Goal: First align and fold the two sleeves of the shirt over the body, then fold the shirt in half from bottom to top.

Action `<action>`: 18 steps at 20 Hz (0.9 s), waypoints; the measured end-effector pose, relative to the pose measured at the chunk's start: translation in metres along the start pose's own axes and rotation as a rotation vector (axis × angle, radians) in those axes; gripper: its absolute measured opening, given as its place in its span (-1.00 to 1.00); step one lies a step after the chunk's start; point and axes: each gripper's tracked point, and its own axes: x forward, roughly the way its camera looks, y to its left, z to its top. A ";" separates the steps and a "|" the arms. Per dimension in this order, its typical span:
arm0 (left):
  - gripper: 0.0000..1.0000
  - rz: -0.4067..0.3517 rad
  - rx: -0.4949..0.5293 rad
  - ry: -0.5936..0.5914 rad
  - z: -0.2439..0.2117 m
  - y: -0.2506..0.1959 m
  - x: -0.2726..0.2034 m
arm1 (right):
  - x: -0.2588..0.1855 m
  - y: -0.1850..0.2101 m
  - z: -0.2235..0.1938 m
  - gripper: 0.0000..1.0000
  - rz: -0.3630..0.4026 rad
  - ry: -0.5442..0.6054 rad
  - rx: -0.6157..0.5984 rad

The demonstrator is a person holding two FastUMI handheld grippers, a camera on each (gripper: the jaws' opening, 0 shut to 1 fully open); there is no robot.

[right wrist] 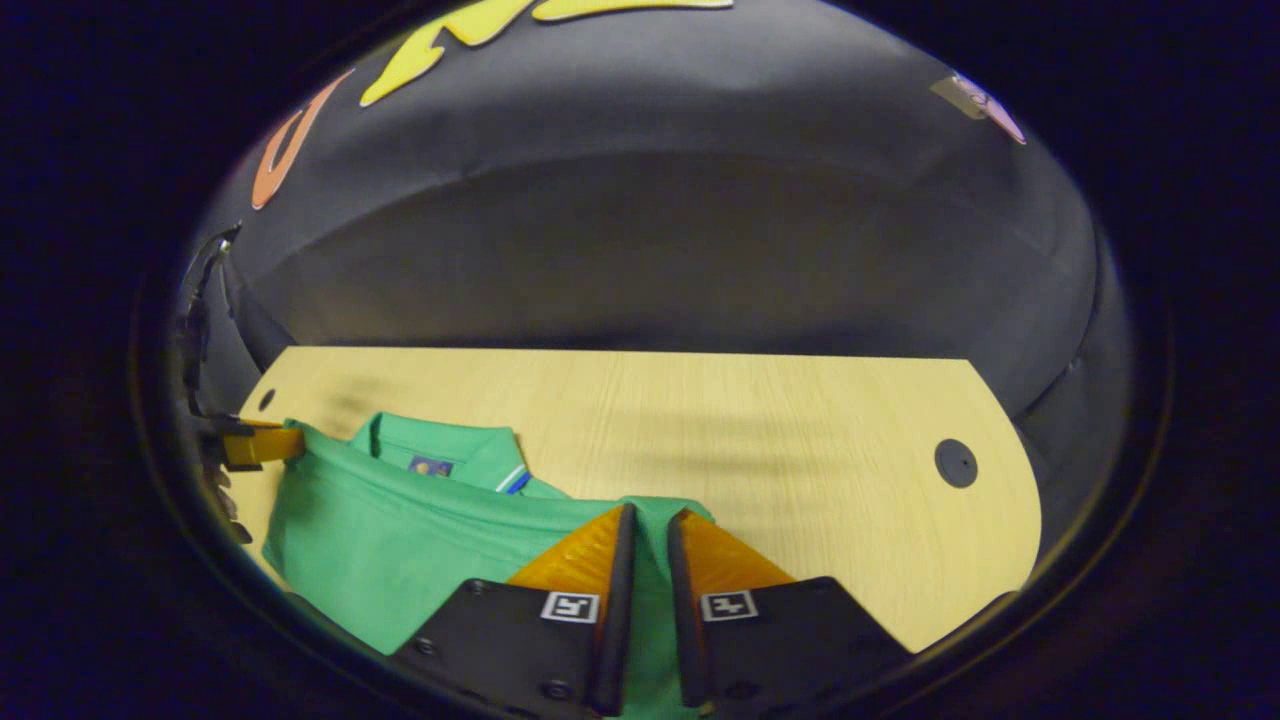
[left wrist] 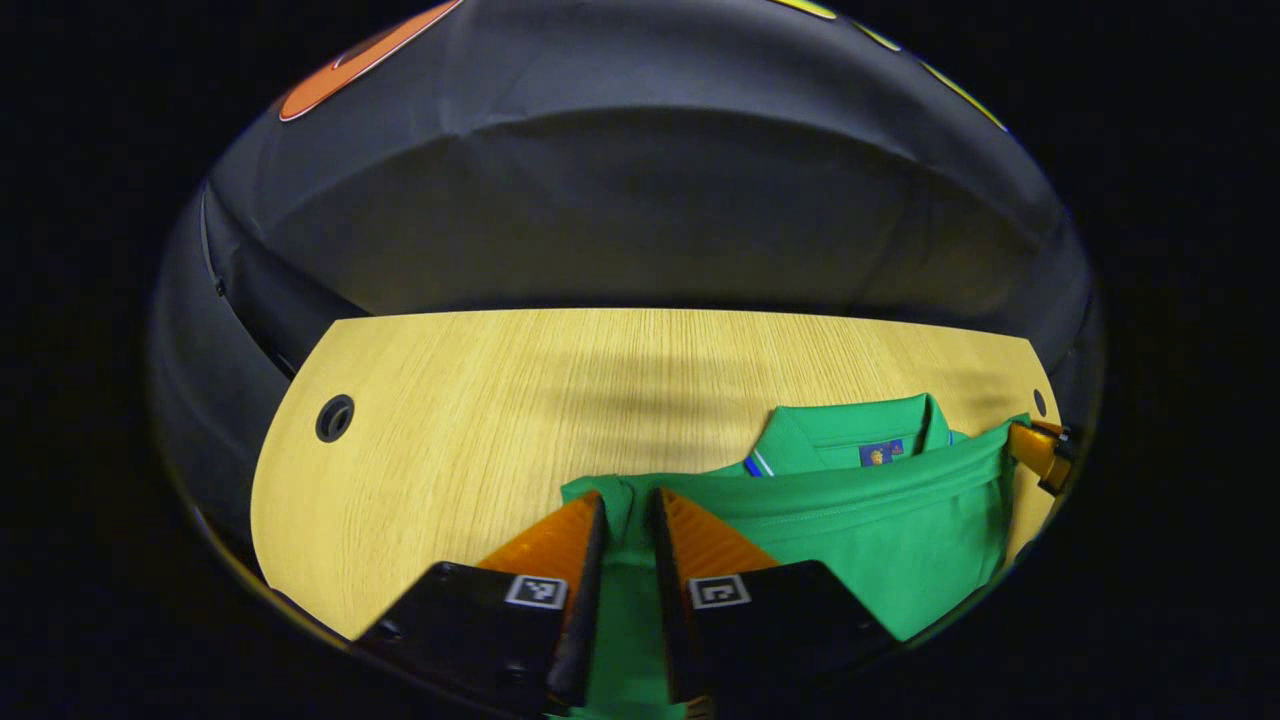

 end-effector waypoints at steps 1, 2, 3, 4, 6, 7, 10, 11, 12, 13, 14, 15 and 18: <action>-0.39 -0.002 -0.011 -0.007 0.002 -0.001 -0.006 | -0.008 0.002 0.002 -0.26 0.008 0.000 0.009; 0.06 -0.003 -0.034 -0.023 0.006 -0.002 -0.014 | -0.016 0.004 0.004 0.03 0.013 0.000 0.012; 0.19 0.002 -0.054 -0.041 0.009 0.000 -0.020 | -0.026 0.008 0.006 0.32 0.020 -0.002 0.005; 0.49 0.003 -0.069 -0.052 0.011 0.001 -0.027 | -0.033 0.007 0.008 0.71 0.016 -0.003 -0.007; 0.92 0.009 -0.079 -0.065 0.015 0.005 -0.048 | -0.058 0.012 0.015 0.76 0.010 -0.020 -0.040; 0.92 0.011 -0.076 -0.082 0.018 0.007 -0.060 | -0.073 0.012 0.020 0.84 -0.005 -0.042 -0.061; 0.92 0.009 -0.079 -0.159 0.033 0.010 -0.113 | -0.128 0.028 0.038 0.86 -0.001 -0.105 -0.062; 0.95 0.018 -0.090 -0.178 0.035 0.014 -0.133 | -0.149 0.034 0.045 0.99 -0.002 -0.129 -0.054; 0.95 0.025 -0.093 -0.198 0.035 0.018 -0.152 | -0.170 0.036 0.053 0.99 -0.006 -0.161 -0.048; 0.95 0.032 -0.098 -0.225 0.037 0.021 -0.171 | -0.194 0.042 0.061 0.99 -0.004 -0.195 -0.044; 0.95 0.024 -0.103 -0.253 0.038 0.021 -0.192 | -0.218 0.046 0.067 0.99 -0.004 -0.231 -0.048; 0.94 0.020 -0.105 -0.282 0.039 0.024 -0.213 | -0.243 0.049 0.073 0.98 -0.010 -0.268 -0.064; 0.94 0.025 -0.098 -0.388 0.046 0.030 -0.268 | -0.312 0.061 0.082 0.86 -0.014 -0.353 -0.105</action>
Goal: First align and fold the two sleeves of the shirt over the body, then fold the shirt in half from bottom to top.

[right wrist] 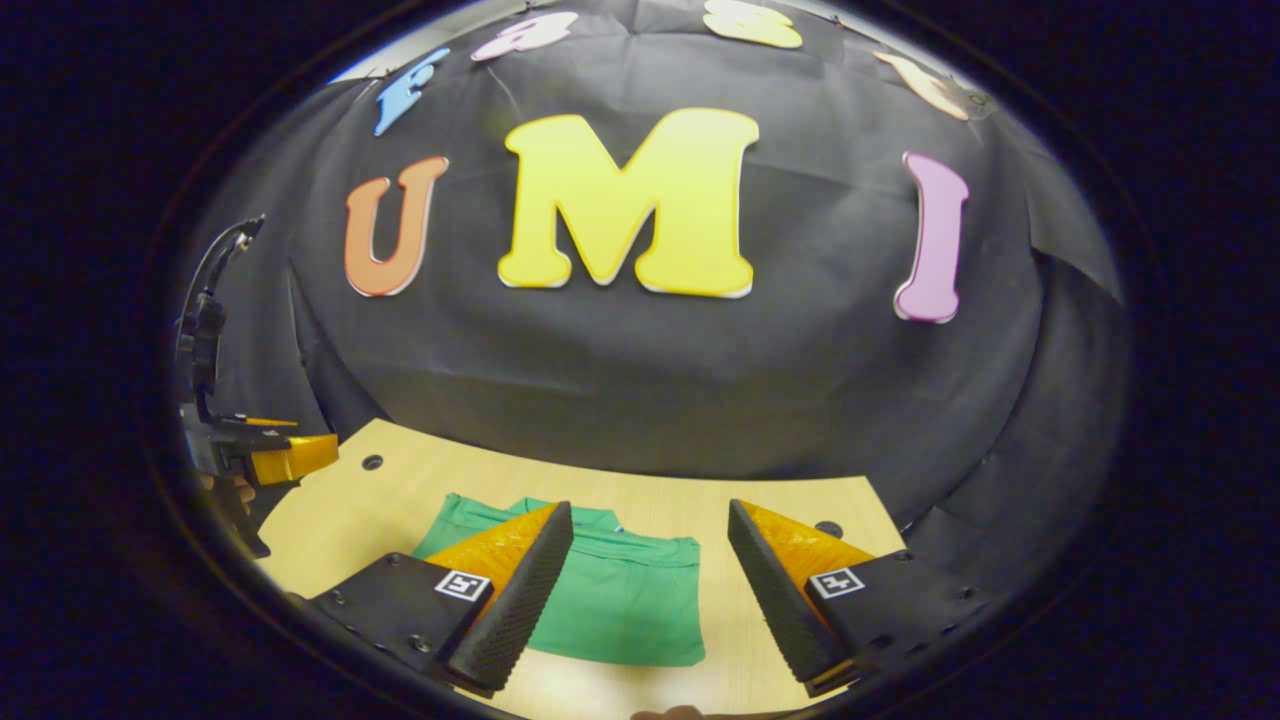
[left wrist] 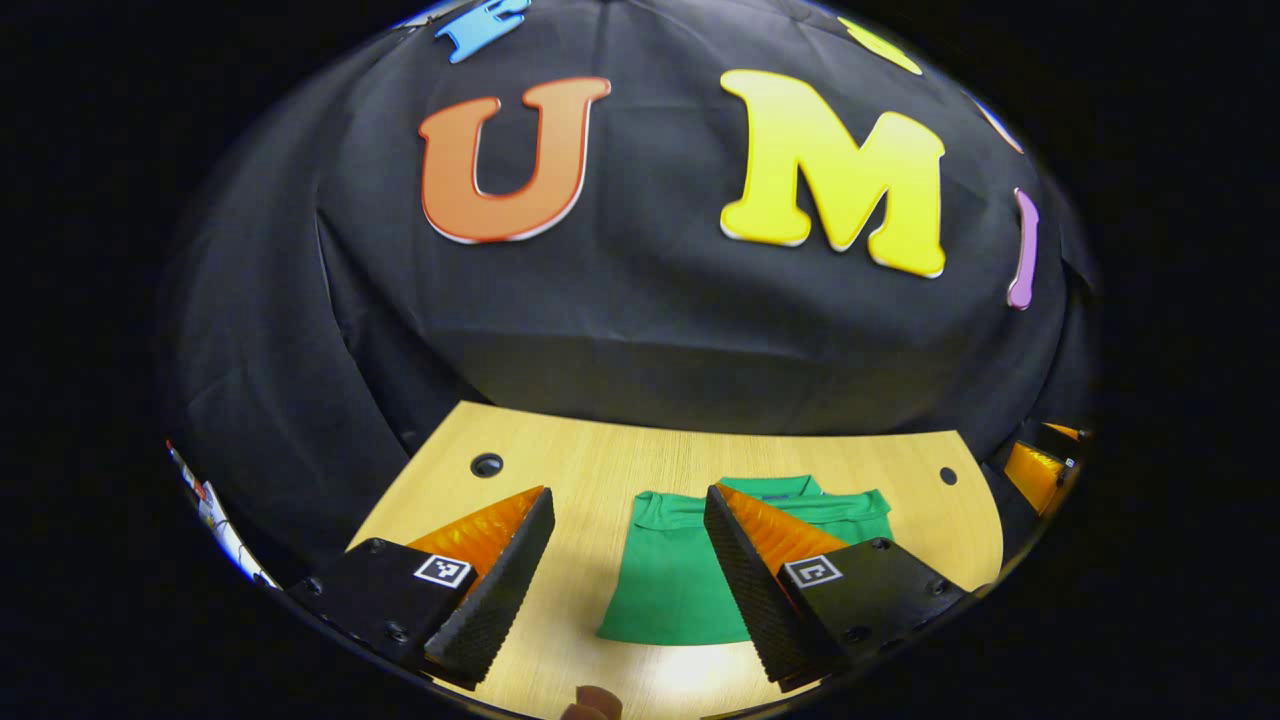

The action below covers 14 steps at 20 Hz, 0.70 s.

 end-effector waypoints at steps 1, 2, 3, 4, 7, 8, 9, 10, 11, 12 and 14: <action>0.94 0.008 0.002 -0.039 0.010 0.006 -0.015 | -0.021 0.003 0.009 0.86 0.000 -0.021 0.004; 0.94 0.008 0.005 -0.076 0.025 0.014 -0.033 | -0.038 0.005 0.015 0.86 -0.001 -0.043 0.008; 0.94 0.010 0.011 -0.099 0.031 0.016 -0.047 | -0.055 0.007 0.021 0.86 -0.006 -0.063 0.012; 0.94 0.008 0.013 -0.117 0.035 0.016 -0.062 | -0.071 0.006 0.024 0.86 -0.014 -0.077 0.015; 0.94 -0.020 0.001 -0.180 0.052 0.014 -0.107 | -0.115 0.013 0.037 0.86 -0.003 -0.126 0.026; 0.94 -0.032 -0.001 -0.208 0.059 0.013 -0.125 | -0.126 0.014 0.040 0.86 -0.003 -0.144 0.027; 0.94 -0.039 0.001 -0.234 0.063 0.011 -0.142 | -0.139 0.014 0.043 0.86 -0.005 -0.162 0.028; 0.94 -0.046 0.003 -0.258 0.065 0.011 -0.156 | -0.150 0.015 0.044 0.98 -0.007 -0.180 0.032; 0.94 -0.057 0.002 -0.275 0.063 0.009 -0.168 | -0.161 0.015 0.045 0.98 -0.011 -0.197 0.030; 0.93 -0.066 0.002 -0.280 0.059 0.007 -0.179 | -0.170 0.014 0.045 0.99 -0.022 -0.208 0.028; 0.94 -0.072 0.005 -0.283 0.050 0.006 -0.197 | -0.190 0.010 0.038 0.84 -0.050 -0.223 0.003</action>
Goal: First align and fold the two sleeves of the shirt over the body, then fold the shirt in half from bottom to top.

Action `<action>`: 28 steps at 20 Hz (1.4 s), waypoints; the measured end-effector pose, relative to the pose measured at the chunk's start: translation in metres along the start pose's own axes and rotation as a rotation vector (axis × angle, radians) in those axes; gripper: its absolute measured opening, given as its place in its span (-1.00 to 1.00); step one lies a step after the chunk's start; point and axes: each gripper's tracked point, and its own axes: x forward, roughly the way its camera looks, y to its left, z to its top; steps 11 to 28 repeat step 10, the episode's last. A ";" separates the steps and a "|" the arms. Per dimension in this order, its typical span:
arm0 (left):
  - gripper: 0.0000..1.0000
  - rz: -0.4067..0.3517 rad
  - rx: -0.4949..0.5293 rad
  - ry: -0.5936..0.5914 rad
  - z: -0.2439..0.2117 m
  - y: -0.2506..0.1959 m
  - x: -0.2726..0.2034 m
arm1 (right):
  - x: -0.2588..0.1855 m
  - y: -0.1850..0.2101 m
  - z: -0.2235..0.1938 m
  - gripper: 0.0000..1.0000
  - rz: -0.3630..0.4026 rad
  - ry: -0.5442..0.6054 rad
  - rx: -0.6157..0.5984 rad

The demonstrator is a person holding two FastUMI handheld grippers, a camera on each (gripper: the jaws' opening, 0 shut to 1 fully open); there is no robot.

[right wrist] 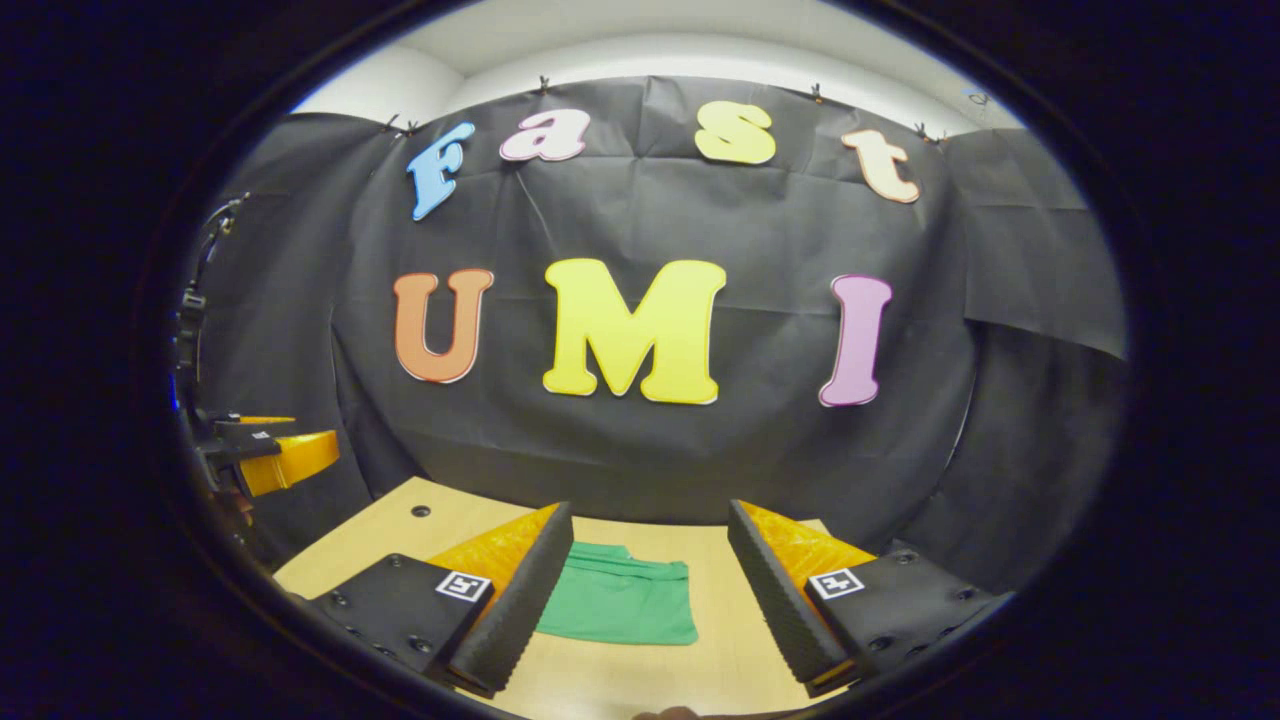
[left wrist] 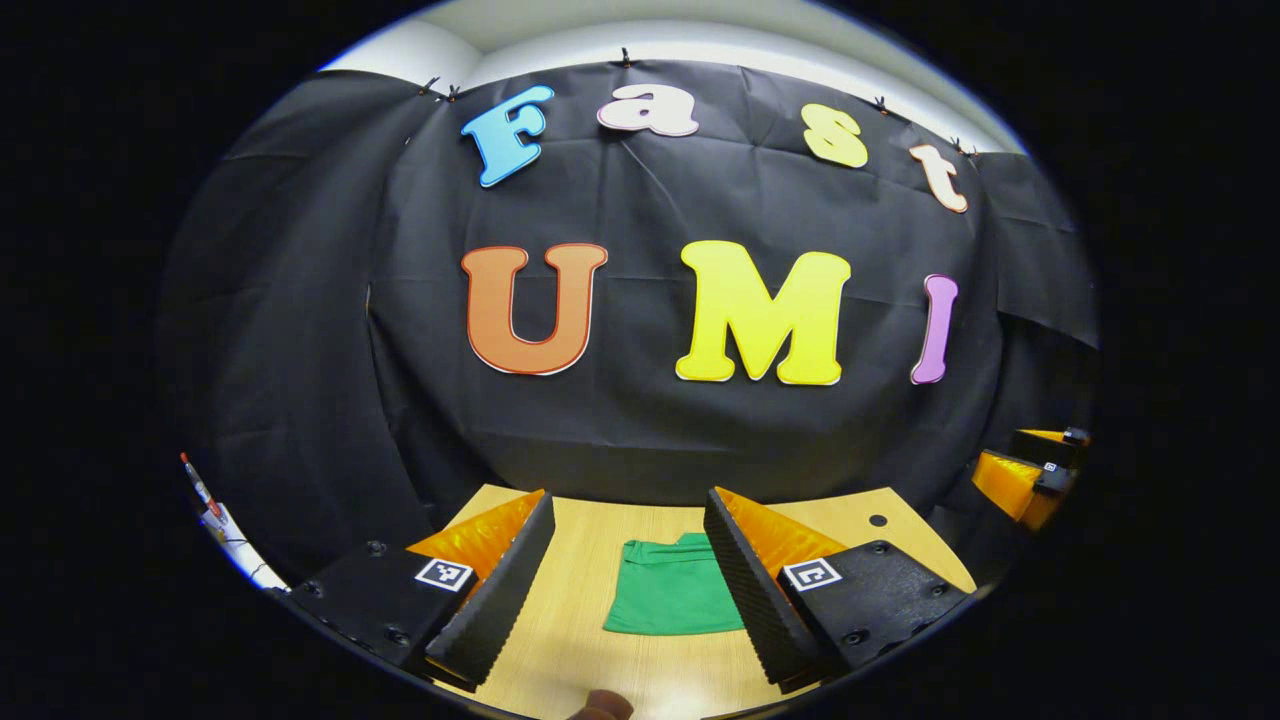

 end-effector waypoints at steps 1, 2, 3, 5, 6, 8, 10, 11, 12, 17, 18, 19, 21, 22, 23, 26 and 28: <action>1.00 -0.002 0.006 -0.007 -0.002 0.000 -0.009 | -0.010 0.000 0.001 0.84 -0.007 -0.014 -0.005; 0.94 0.000 0.005 -0.008 -0.005 0.002 -0.017 | -0.019 0.003 0.000 0.86 -0.009 -0.027 -0.003; 0.94 -0.003 -0.001 -0.006 -0.006 -0.001 -0.026 | -0.028 0.007 -0.001 0.86 -0.005 -0.035 0.003; 0.94 -0.013 -0.005 -0.015 -0.010 -0.004 -0.041 | -0.039 0.015 -0.003 0.86 0.020 -0.054 0.009; 0.93 -0.011 0.007 -0.023 -0.011 -0.003 -0.047 | -0.039 0.018 -0.004 0.86 0.028 -0.063 0.003; 0.93 -0.012 0.052 -0.050 -0.007 -0.006 -0.055 | -0.039 0.024 -0.007 0.86 0.040 -0.064 -0.020; 0.93 -0.028 0.063 -0.076 0.000 -0.010 -0.061 | -0.040 0.036 -0.011 0.86 0.058 -0.049 -0.032; 0.93 -0.028 0.063 -0.076 0.000 -0.010 -0.061 | -0.040 0.036 -0.011 0.86 0.058 -0.049 -0.032; 0.93 -0.028 0.063 -0.076 0.000 -0.010 -0.061 | -0.040 0.036 -0.011 0.86 0.058 -0.049 -0.032; 0.93 -0.028 0.063 -0.076 0.000 -0.010 -0.061 | -0.040 0.036 -0.011 0.86 0.058 -0.049 -0.032; 0.93 -0.028 0.063 -0.076 0.000 -0.010 -0.061 | -0.040 0.036 -0.011 0.86 0.058 -0.049 -0.032; 0.93 -0.028 0.063 -0.076 0.000 -0.010 -0.061 | -0.040 0.036 -0.011 0.86 0.058 -0.049 -0.032; 0.93 -0.028 0.063 -0.076 0.000 -0.010 -0.061 | -0.040 0.036 -0.011 0.86 0.058 -0.049 -0.032; 0.93 -0.028 0.063 -0.076 0.000 -0.010 -0.061 | -0.040 0.036 -0.011 0.86 0.058 -0.049 -0.032; 0.93 -0.028 0.063 -0.076 0.000 -0.010 -0.061 | -0.040 0.036 -0.011 0.86 0.058 -0.049 -0.032; 0.93 -0.028 0.063 -0.076 0.000 -0.010 -0.061 | -0.040 0.036 -0.011 0.86 0.058 -0.049 -0.032; 0.93 -0.028 0.063 -0.076 0.000 -0.010 -0.061 | -0.040 0.036 -0.011 0.86 0.058 -0.049 -0.032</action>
